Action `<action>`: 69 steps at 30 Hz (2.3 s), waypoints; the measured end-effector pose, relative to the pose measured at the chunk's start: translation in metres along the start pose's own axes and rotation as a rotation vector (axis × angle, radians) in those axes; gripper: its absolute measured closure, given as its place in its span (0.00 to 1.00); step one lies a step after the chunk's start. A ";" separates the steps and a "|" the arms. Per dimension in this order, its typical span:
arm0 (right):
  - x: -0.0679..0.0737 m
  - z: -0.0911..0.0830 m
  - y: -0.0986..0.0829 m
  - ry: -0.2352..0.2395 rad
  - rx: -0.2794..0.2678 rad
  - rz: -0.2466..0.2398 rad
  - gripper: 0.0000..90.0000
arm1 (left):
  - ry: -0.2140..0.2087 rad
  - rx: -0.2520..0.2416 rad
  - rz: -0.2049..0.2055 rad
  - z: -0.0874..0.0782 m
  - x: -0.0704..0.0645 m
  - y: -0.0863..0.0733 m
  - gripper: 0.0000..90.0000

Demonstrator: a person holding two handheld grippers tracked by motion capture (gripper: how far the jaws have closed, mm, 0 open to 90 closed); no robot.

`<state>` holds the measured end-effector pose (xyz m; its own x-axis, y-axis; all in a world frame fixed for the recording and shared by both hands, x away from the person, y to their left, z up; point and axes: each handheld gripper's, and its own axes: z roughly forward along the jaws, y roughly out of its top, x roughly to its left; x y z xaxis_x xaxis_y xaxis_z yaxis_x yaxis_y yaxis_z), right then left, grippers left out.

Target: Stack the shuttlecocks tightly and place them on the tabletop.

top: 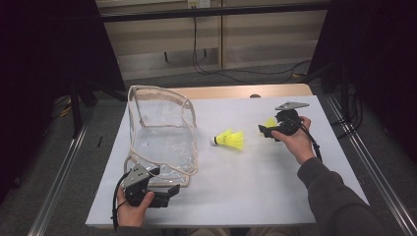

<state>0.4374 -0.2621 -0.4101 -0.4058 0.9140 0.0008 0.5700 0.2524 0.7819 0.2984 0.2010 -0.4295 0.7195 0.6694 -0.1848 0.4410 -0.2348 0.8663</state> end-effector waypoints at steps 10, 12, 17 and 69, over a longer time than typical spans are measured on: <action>0.002 0.004 -0.001 -0.002 0.010 -0.001 0.14 | 0.000 -0.001 0.001 0.000 0.000 0.000 0.03; 0.002 0.004 -0.001 -0.005 0.008 -0.004 0.14 | 0.000 -0.001 0.001 0.000 0.000 0.000 0.03; 0.001 0.006 -0.001 -0.016 0.014 0.000 0.13 | 0.001 -0.001 0.000 0.000 0.000 0.000 0.03; -0.007 0.030 -0.004 -0.023 0.104 0.005 0.61 | 0.001 -0.002 -0.001 0.001 0.001 0.000 0.03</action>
<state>0.4599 -0.2600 -0.4317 -0.3869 0.9221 -0.0112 0.6437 0.2788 0.7127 0.2997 0.2008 -0.4301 0.7183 0.6707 -0.1851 0.4408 -0.2328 0.8669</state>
